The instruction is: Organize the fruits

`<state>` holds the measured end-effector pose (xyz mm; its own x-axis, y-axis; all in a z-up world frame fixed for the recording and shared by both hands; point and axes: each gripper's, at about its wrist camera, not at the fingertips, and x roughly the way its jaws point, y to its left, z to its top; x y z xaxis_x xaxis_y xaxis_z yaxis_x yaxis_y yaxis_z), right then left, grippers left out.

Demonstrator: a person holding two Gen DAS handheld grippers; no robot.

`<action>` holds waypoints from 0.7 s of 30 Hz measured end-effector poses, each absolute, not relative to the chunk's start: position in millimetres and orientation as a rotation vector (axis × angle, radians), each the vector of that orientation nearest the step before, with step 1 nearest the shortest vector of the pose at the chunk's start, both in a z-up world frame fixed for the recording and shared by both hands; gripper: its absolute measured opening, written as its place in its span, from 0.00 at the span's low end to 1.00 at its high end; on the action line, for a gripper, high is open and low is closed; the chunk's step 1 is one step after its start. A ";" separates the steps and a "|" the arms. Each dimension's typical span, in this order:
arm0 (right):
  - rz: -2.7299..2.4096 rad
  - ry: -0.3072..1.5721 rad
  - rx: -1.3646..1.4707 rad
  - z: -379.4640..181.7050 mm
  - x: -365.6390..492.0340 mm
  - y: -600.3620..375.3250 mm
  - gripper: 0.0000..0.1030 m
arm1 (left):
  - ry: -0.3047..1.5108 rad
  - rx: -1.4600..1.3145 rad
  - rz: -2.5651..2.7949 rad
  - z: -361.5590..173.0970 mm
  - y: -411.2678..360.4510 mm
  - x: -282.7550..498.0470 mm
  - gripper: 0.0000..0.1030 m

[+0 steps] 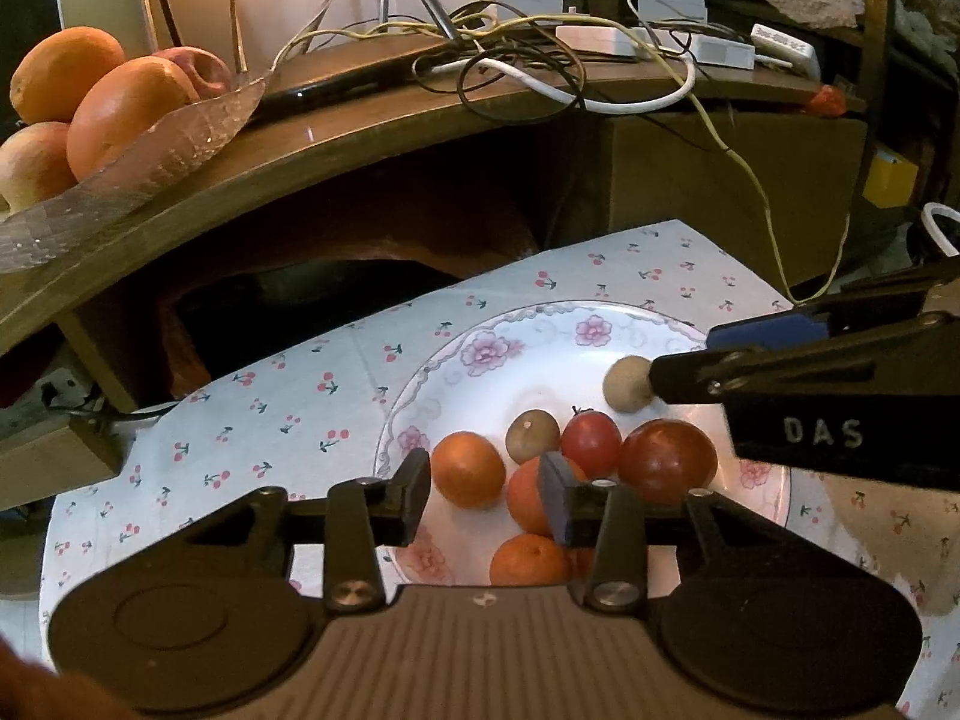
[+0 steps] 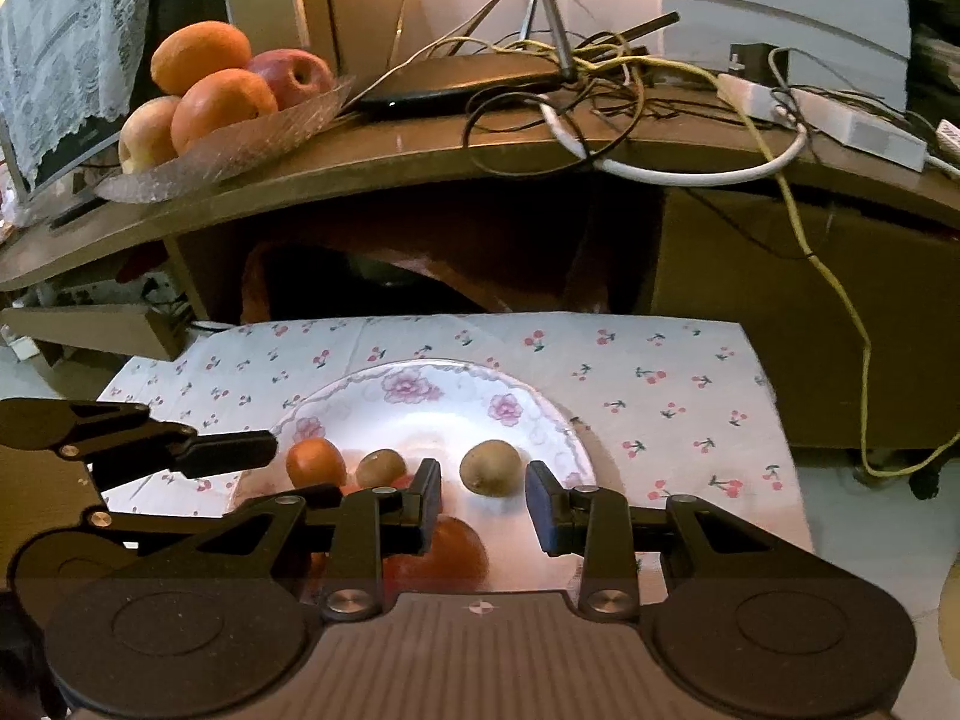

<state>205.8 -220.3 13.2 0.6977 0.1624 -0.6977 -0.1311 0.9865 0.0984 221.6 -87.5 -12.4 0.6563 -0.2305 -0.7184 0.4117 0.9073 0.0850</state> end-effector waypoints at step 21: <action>0.132 0.813 0.065 28.4 148.5 -223.9 0.38 | 0.775 0.178 -0.258 10.5 -73.0 168.5 0.70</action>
<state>148.5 -223.9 28.4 0.6794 0.1423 -0.7199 -0.0922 0.9898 0.1085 168.5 -73.0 10.5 0.6852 -0.1638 -0.7097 0.2936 0.9538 0.0634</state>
